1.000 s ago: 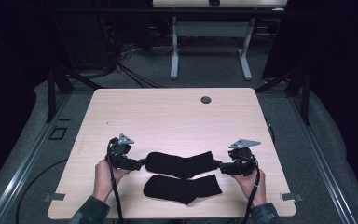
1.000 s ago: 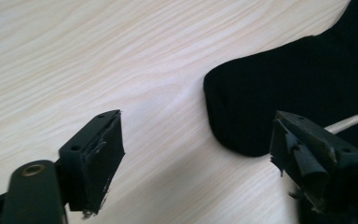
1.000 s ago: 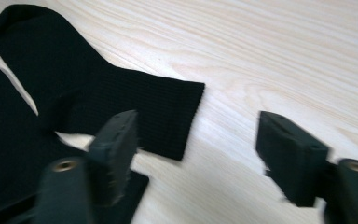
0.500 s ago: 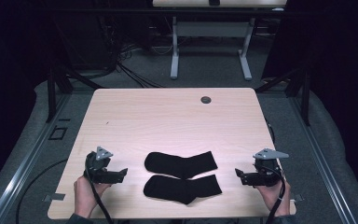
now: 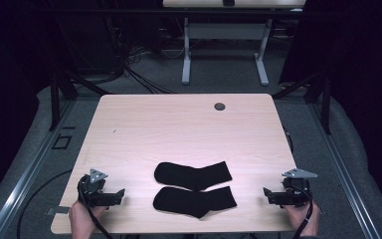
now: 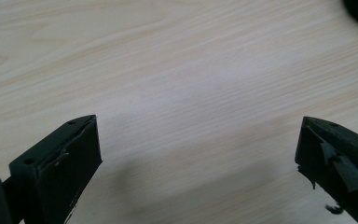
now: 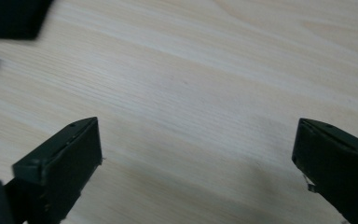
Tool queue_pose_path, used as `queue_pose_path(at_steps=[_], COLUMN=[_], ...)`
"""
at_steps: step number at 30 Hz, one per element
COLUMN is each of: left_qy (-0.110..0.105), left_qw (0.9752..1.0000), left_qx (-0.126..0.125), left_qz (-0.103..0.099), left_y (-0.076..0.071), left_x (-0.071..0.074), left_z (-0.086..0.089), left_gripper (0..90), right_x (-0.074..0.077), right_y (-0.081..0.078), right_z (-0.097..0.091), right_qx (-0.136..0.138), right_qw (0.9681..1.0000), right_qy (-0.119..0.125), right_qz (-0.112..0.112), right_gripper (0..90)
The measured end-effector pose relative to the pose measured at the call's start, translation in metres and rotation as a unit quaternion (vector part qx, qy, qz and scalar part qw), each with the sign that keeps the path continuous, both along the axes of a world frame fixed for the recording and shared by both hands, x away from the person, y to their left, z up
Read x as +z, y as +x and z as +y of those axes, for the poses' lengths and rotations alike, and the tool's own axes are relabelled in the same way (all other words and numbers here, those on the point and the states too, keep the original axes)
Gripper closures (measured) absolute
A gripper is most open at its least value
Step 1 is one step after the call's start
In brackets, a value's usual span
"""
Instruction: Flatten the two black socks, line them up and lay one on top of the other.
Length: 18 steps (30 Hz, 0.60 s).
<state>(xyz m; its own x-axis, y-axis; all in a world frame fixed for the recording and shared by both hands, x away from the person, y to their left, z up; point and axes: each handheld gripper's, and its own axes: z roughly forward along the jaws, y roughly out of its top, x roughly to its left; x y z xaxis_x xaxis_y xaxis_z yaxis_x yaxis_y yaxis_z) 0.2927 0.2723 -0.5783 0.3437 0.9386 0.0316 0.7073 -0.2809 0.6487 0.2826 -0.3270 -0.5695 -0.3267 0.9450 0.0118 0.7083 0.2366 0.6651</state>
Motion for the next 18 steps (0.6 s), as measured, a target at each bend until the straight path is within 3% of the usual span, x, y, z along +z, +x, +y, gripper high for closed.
queue_pose_path(at_steps=[3, 6, 9, 18], left_qy=[0.001, -0.020, -0.031, -0.032], left_qw=[1.0000, 0.9996, 0.9988, 0.9989], left_qx=[0.004, 0.010, 0.011, 0.001], left_qz=[-0.001, -0.019, -0.035, -0.035], left_y=[0.000, -0.003, -0.006, -0.002], left_x=[-0.006, -0.011, -0.015, -0.015], left_z=[0.003, 0.007, 0.010, 0.010], left_gripper=[0.0, 0.0, 0.0, 0.0], right_x=[-0.007, -0.014, -0.018, -0.021], right_y=[-0.001, -0.001, -0.003, -0.005], right_z=[-0.003, -0.005, -0.008, -0.009], right_qx=[-0.010, -0.011, -0.011, -0.014], right_qw=[0.9999, 0.9998, 0.9998, 0.9994], right_qy=[-0.007, -0.015, 0.002, 0.007], right_qz=[-0.004, -0.006, -0.018, -0.031], right_gripper=[0.0, 0.0, 0.0, 0.0])
